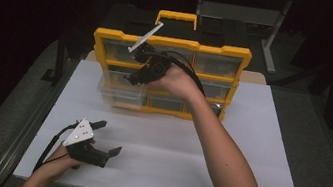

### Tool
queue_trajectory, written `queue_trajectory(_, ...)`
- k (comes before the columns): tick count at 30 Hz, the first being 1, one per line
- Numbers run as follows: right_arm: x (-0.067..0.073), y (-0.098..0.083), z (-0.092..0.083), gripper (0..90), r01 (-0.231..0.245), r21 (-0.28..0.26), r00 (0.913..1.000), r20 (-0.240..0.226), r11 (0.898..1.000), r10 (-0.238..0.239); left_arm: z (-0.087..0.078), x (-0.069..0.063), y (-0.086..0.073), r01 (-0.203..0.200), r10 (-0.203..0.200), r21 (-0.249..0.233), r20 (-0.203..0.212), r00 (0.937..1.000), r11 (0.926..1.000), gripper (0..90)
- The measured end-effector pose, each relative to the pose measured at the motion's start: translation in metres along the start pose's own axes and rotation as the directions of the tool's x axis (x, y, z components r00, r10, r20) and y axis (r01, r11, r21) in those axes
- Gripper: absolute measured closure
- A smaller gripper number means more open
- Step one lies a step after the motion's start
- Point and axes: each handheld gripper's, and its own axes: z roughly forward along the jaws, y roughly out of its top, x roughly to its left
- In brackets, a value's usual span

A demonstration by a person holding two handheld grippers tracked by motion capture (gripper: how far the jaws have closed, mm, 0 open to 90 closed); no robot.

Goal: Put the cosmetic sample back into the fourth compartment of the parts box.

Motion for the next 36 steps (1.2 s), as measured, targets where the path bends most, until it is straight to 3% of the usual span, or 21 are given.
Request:
queue_trajectory(8,-0.002,0.002,0.015,79.2,0.018,0.031,0.9998,-0.002,0.999,-0.018,0.000,0.000,0.000,0.007,-0.007,-0.008,0.003,1.0000,0.9999,0.0)
queue_trajectory(19,-0.002,0.000,0.023,77.1,0.011,0.051,0.9999,-0.004,0.999,-0.011,0.000,-0.001,0.000,0.012,-0.012,-0.012,0.005,0.9999,0.9998,0.0)
queue_trajectory(25,-0.003,0.000,0.018,75.0,-0.001,0.034,1.0000,0.007,0.999,0.001,0.000,-0.001,0.000,0.012,-0.012,-0.012,0.005,0.9999,0.9999,0.0)
queue_trajectory(31,-0.001,-0.002,0.009,83.5,-0.006,0.008,1.0000,-0.001,1.000,0.006,0.000,0.000,0.000,-0.001,0.001,-0.002,0.002,1.0000,1.0000,0.0)
queue_trajectory(36,0.003,-0.005,0.000,88.7,-0.013,-0.020,0.9999,-0.004,1.000,0.013,0.001,-0.002,0.001,0.012,-0.012,-0.014,0.004,0.9999,0.9998,0.0)
